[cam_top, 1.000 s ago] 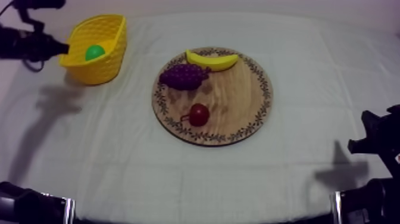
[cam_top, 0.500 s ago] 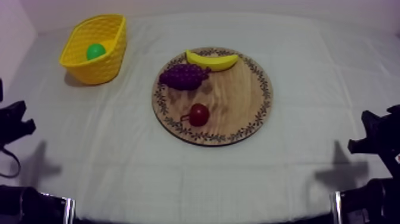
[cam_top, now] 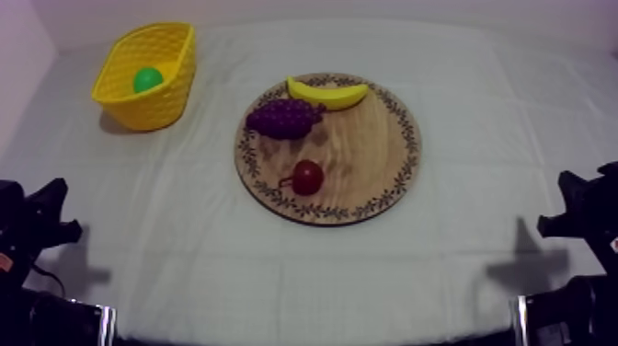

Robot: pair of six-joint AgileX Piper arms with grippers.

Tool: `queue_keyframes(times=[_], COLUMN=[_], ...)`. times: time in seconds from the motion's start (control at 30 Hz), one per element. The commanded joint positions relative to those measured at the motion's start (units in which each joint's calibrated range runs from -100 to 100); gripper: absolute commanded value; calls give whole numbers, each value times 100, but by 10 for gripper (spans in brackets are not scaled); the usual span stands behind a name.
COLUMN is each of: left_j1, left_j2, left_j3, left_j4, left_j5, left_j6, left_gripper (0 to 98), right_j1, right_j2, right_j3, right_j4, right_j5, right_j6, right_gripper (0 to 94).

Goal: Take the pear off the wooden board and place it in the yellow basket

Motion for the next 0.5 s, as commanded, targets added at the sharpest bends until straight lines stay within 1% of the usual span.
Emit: queue_keyframes(times=[0.0,0.13,0.47], left_j1=[78,125,139], left_j2=[-5,-10,-12], left_j3=[46,81,92], left_j4=[-71,-112,-125], left_j5=[-197,-298,-329], left_j6=[556,679,705], left_gripper=[1,1,1], right_j1=[0,0,0], right_j2=[1,1,1], right_j3=[3,3,3], right_j4=[-1,-1,-1], right_j5=[-2,-2,-2], right_j6=[0,1,-1], right_gripper=[3,3,3])
